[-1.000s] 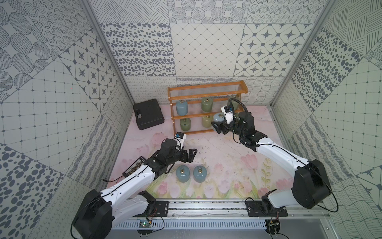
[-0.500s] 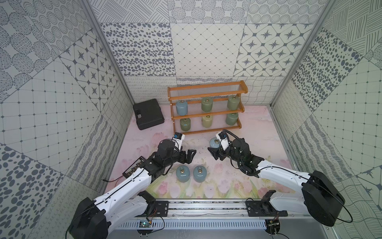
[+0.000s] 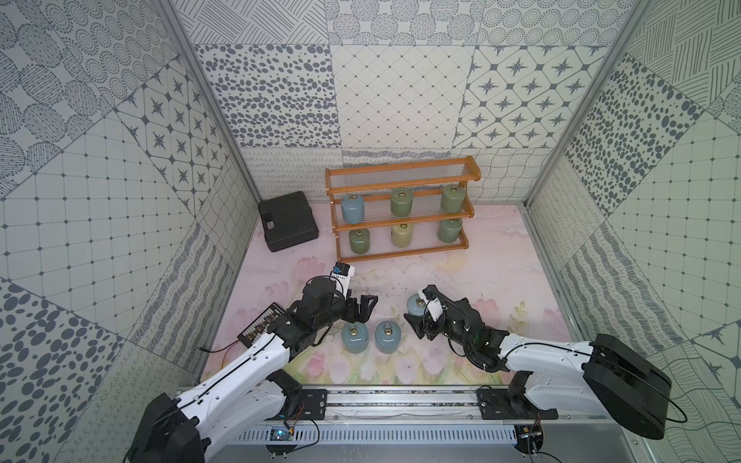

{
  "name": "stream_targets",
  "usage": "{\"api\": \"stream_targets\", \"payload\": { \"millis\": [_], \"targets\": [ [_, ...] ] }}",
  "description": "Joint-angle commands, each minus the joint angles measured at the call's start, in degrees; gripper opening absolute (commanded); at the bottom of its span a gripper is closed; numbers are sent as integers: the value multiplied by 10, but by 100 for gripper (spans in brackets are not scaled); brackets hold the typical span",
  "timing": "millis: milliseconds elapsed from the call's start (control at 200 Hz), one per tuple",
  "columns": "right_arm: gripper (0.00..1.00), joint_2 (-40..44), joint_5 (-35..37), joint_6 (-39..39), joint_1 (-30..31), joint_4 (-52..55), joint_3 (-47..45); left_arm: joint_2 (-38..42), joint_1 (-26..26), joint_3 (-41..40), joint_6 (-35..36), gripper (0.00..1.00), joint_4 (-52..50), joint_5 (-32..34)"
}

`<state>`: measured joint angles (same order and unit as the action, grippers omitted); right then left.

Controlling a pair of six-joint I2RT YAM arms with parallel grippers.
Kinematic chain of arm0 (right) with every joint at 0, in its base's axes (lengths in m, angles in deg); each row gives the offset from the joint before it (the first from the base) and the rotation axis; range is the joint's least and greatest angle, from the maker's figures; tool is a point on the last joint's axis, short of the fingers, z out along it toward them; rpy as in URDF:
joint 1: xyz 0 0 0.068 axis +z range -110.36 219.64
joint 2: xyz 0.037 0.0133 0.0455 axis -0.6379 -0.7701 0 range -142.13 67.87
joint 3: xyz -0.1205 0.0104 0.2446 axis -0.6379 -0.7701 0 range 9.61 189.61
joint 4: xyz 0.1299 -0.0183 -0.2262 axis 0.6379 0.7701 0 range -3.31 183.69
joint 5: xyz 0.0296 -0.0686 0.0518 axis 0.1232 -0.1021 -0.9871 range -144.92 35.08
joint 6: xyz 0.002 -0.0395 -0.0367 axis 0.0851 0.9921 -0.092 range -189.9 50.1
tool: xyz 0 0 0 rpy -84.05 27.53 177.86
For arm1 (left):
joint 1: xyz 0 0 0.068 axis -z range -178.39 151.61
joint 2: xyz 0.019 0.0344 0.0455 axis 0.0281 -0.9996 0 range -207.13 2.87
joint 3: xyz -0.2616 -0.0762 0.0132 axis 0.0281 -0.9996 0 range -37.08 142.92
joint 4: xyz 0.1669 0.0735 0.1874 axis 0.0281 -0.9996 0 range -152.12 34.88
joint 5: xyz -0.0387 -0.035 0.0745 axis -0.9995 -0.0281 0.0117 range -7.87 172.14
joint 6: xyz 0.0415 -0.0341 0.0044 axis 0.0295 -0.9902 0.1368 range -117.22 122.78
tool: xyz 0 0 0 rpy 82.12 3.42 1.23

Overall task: Remove the tea canisters from the shelf
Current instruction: Place the tea canister at the center of the board.

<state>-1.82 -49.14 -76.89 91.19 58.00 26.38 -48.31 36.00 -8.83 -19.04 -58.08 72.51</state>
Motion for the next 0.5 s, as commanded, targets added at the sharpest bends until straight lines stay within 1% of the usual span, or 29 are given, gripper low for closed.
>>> {"api": "stream_targets", "payload": {
  "millis": [0,495],
  "targets": [
    [74,4,30,-8,13,-126,-10,9,-3,-15,-25,100,19,-1],
    [74,-56,35,-12,34,-188,-47,14,-3,-22,-41,100,21,7]
  ]
}}
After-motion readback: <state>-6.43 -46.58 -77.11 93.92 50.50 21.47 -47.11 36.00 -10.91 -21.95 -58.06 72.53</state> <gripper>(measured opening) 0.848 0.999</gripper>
